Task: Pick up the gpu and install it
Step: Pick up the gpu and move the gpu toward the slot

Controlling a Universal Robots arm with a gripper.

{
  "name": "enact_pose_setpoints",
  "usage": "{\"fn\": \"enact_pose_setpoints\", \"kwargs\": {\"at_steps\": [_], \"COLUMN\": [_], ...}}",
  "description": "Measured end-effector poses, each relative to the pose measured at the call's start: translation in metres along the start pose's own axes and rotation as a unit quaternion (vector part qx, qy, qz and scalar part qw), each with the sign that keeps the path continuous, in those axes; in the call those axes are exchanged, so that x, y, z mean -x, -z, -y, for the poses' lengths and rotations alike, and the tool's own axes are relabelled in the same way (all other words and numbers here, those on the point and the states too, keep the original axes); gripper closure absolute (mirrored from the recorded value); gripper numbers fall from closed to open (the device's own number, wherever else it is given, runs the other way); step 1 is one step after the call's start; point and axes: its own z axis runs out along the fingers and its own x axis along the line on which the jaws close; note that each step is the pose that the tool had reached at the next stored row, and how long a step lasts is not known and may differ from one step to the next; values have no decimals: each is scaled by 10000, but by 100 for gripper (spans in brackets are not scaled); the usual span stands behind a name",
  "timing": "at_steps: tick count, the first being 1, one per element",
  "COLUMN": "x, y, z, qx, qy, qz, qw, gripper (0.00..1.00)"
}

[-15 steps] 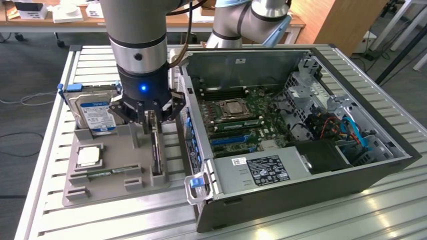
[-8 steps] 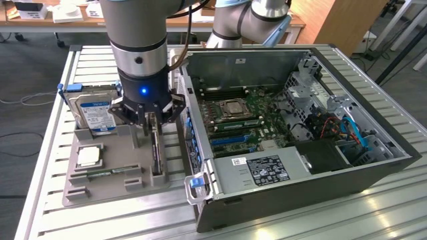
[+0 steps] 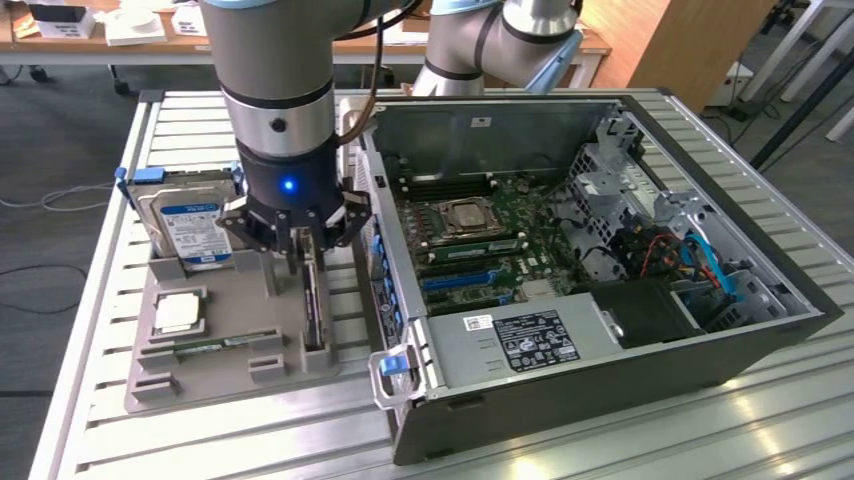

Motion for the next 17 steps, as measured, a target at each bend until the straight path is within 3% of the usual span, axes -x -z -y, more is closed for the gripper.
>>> {"fn": "enact_pose_setpoints", "kwargs": {"at_steps": [17], "x": [1], "y": [-116], "z": [8], "qx": [-1], "qy": [11], "qz": [-2], "qw": [10000], "gripper": [64]}}
